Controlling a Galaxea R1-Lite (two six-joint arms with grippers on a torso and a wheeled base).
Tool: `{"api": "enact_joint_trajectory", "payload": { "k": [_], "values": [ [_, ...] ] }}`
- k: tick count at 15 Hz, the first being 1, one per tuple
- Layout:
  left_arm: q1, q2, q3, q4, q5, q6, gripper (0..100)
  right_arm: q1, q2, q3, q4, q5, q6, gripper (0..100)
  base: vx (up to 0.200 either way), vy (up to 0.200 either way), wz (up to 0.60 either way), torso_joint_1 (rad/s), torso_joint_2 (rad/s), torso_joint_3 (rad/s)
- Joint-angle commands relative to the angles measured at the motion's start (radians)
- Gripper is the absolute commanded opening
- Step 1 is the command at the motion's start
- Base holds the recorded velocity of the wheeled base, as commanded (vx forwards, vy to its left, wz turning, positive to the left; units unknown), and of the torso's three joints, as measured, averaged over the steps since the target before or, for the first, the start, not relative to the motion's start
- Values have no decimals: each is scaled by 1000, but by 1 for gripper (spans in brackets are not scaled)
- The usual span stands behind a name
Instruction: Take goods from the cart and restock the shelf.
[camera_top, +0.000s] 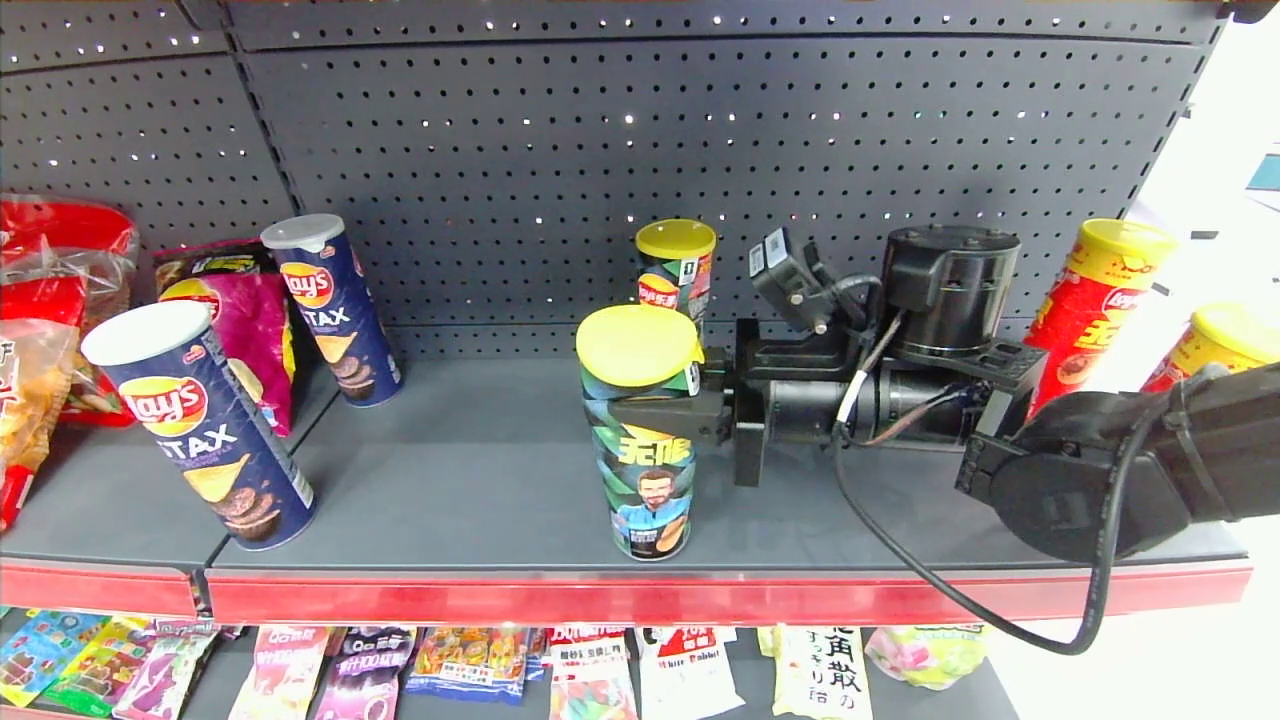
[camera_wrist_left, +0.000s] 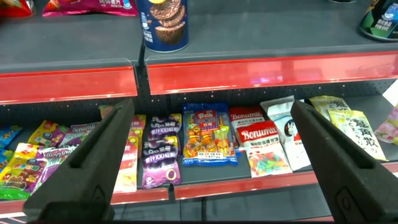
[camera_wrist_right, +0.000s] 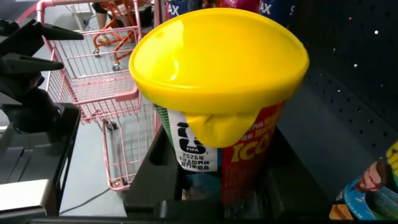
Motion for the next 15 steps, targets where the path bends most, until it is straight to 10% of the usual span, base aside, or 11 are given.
{"api": "enact_joint_trajectory", "payload": {
  "k": [1,13,14,15],
  "values": [
    [0,1,0,0,0,-1,100,3,1,6,0,1,0,0,0,0,0,0,0,0],
    [0,1,0,0,0,-1,100,-3,4,23,0,2,1,0,0,0,0,0,0,0],
    [0,1,0,0,0,-1,100,-3,4,23,0,1,1,100,0,0,0,0,0,0],
    [0,1,0,0,0,-1,100,-3,3,23,0,2,1,100,0,0,0,0,0,0]
  ]
}}
